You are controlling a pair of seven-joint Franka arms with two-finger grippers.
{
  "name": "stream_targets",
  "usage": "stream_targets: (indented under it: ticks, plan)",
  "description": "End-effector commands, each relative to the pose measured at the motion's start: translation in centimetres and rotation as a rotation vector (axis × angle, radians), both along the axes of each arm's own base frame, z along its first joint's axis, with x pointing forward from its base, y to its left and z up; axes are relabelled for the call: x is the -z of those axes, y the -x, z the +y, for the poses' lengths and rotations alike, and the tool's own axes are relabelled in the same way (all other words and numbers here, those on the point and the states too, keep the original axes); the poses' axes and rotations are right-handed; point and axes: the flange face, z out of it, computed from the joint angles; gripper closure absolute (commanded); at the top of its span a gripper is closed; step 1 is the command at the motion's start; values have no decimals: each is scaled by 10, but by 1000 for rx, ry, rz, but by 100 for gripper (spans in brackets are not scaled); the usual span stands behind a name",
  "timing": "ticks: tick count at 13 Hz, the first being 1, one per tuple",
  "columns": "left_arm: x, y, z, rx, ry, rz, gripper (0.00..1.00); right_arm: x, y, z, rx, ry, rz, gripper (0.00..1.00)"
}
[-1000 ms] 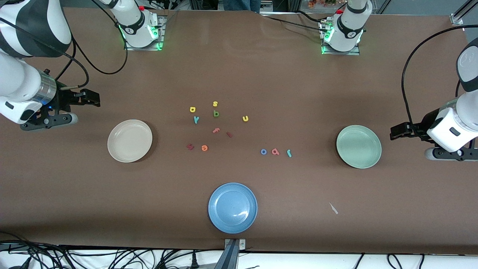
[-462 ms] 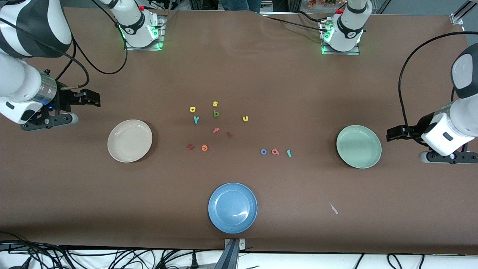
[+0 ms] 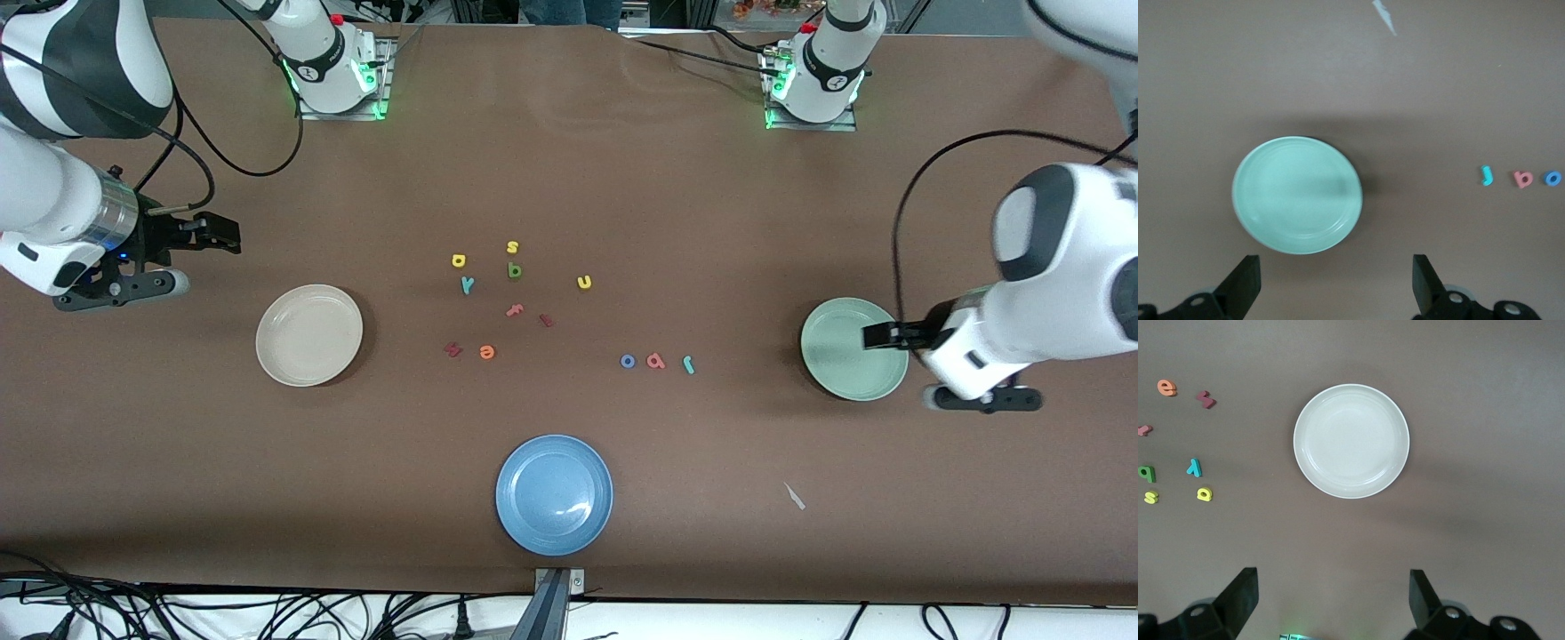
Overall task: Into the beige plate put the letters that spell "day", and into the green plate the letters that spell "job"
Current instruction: 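Grasp the cyan j with the left gripper while the right gripper reaches letters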
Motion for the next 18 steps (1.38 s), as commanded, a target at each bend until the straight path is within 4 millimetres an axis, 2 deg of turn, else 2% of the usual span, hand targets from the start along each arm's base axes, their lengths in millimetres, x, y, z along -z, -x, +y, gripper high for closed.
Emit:
stream_targets:
  ticks: [1, 4, 6, 7, 9, 13, 14, 15, 18]
  plan:
    - [30, -4, -37, -161, 9, 33, 0, 2, 5, 4, 1, -9, -13, 0]
    - [60, -4, -85, -331, 59, 73, 0, 12, 5, 10, -10, -11, -19, 0]
    - [91, -6, -121, -484, 75, 63, 0, 14, 4, 13, -13, -12, -22, 0]
    - [104, 1, -142, -522, 66, 58, 0, 15, 3, 13, -13, -12, -22, 0]
    - [127, 11, -158, -590, 60, 46, 0, 19, 0, 14, -15, -14, -31, 0]
    - [187, 29, -199, -586, 43, 64, 0, 24, -3, 22, -24, -25, -35, 0]
    - [205, 34, -207, -583, 27, 76, 3, 24, -3, 22, -24, -25, -35, 0]
    - [216, 37, -209, -583, 25, 77, 11, 24, -4, 23, -24, -27, -38, 0]
    - [248, 54, -208, -586, 39, 42, 14, 26, -7, 25, -21, -40, -49, 0]
